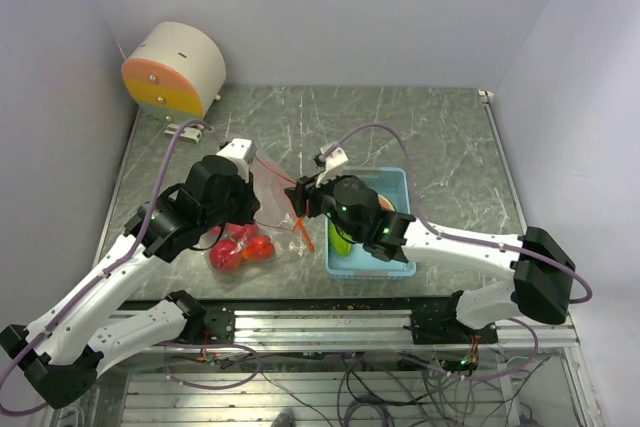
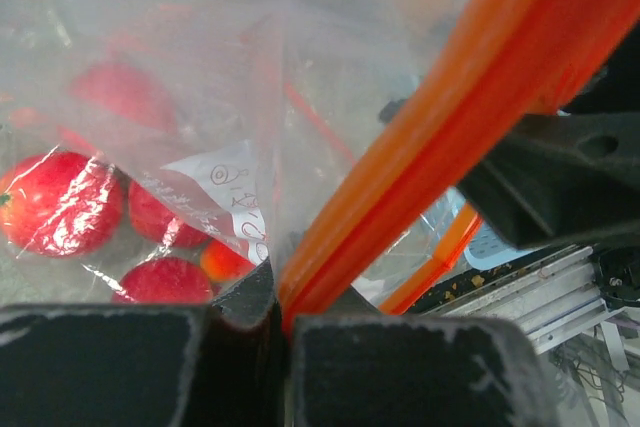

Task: Place the food in the zip-top bag and seal the zipper
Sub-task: Open the zipper of the food storage bag, then pick up the fake fruit from the bin, then place the fake fruit in the zipper food storage bag.

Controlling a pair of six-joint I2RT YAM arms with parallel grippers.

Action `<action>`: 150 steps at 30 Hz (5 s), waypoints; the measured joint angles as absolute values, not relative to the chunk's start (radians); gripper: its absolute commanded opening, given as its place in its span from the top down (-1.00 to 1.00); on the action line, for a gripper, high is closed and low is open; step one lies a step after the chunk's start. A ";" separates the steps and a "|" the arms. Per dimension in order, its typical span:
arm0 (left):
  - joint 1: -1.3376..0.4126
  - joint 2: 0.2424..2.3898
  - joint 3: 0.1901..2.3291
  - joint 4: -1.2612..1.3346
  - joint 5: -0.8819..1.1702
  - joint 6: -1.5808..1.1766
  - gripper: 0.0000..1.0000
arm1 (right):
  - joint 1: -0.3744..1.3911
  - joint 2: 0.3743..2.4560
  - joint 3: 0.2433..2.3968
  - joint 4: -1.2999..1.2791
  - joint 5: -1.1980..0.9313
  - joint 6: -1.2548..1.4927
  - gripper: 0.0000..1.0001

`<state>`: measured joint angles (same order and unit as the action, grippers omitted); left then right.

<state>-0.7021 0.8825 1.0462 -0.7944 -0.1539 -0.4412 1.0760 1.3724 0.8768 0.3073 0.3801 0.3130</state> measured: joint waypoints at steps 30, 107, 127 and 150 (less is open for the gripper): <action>-0.702 1.004 1.310 -1.029 -0.196 -0.330 0.86 | 0.917 1.530 0.844 0.439 0.046 0.538 0.07; -0.702 1.179 1.089 -0.727 -0.074 -0.287 0.86 | 0.744 1.170 0.769 -0.053 0.054 0.483 -0.02; -0.702 1.117 1.096 -0.733 0.026 -0.292 0.86 | 0.945 1.314 0.706 0.481 -0.109 0.449 -0.01; -0.697 1.147 1.007 -0.404 0.415 -0.353 0.86 | 1.042 1.315 0.963 -0.079 0.554 0.271 -0.91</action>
<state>-0.6971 1.1465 1.0065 -0.4042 0.4152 -0.3531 1.0420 1.3151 0.9630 -0.0788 0.5541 0.2710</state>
